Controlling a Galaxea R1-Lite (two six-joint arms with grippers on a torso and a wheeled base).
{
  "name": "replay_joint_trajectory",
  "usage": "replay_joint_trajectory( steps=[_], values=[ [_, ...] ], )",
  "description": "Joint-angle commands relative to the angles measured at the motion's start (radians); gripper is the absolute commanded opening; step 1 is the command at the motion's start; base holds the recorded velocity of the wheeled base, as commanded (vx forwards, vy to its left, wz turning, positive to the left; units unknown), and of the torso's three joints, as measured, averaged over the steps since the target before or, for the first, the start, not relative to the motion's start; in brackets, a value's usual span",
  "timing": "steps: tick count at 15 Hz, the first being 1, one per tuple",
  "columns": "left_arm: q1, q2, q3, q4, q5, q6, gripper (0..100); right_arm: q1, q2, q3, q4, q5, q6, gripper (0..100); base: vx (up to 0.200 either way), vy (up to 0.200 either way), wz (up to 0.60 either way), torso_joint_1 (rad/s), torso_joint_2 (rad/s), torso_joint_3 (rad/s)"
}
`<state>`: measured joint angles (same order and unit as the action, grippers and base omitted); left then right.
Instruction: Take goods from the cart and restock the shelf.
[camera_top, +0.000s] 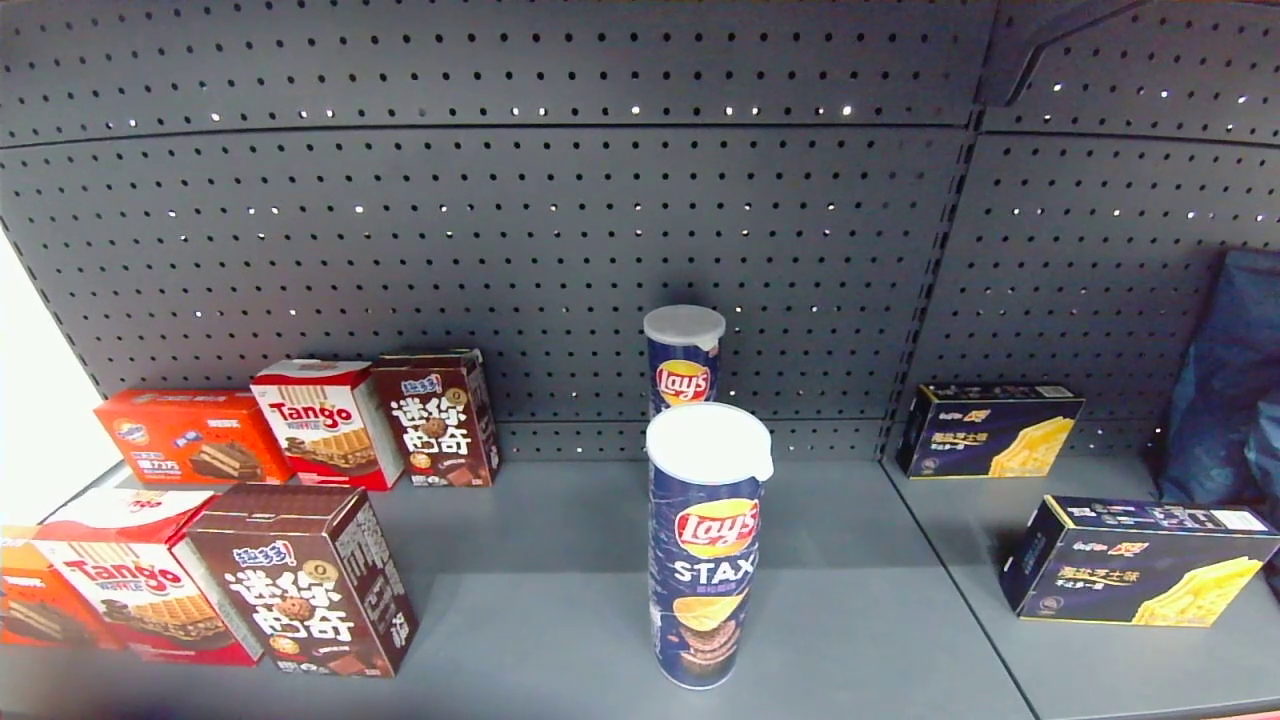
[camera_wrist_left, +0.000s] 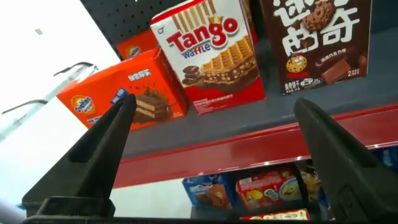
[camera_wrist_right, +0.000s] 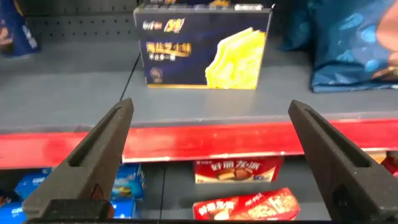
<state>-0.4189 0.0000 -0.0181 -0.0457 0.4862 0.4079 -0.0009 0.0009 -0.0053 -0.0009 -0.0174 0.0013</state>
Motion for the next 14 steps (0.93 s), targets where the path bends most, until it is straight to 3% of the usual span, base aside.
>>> replay_joint_trajectory(
  steps=[1, 4, 7, 8, 10, 12, 13, 14],
  values=[
    [-0.021, 0.000, 0.000, 0.000, 0.000, 0.000, 100, 0.001, -0.001, 0.005, -0.002, 0.005, -0.001, 100, 0.000, 0.000, 0.00, 0.000, 0.00, 0.000],
    [-0.024, 0.000, 0.000, 0.001, -0.003, 0.003, 100, 0.001, -0.001, 0.005, -0.002, 0.005, -0.001, 100, 0.000, 0.000, 0.00, 0.000, 0.00, 0.000],
    [-0.113, 0.051, 0.000, 0.001, -0.035, 0.008, 100, 0.001, -0.001, 0.005, -0.002, 0.005, -0.001, 100, 0.000, 0.000, 0.00, 0.000, 0.00, 0.000],
    [-0.138, 0.058, 0.000, 0.000, -0.032, -0.008, 100, 0.001, -0.001, 0.005, -0.002, 0.005, -0.001, 100, 0.000, 0.000, 0.00, 0.000, 0.00, 0.000],
    [-0.130, 0.041, -0.002, 0.003, -0.032, -0.052, 100, 0.001, -0.001, 0.005, -0.002, 0.005, -0.001, 100, 0.000, 0.000, 0.00, 0.000, 0.00, 0.000],
    [-0.127, 0.040, -0.002, 0.003, -0.032, -0.052, 100, 0.001, -0.001, 0.005, -0.002, 0.005, -0.001, 100, 0.000, 0.000, 0.00, 0.000, 0.00, 0.000],
    [0.019, 0.055, 0.012, -0.017, -0.074, -0.066, 100, 0.001, -0.001, 0.005, -0.002, 0.005, -0.001, 100, 0.000, 0.000, 0.00, 0.000, 0.00, 0.000],
    [0.164, 0.095, 0.018, -0.036, -0.256, -0.084, 100, 0.001, -0.001, 0.005, -0.002, 0.005, -0.001, 100, 0.000, 0.000, 0.00, 0.000, 0.00, 0.000]
  ],
)
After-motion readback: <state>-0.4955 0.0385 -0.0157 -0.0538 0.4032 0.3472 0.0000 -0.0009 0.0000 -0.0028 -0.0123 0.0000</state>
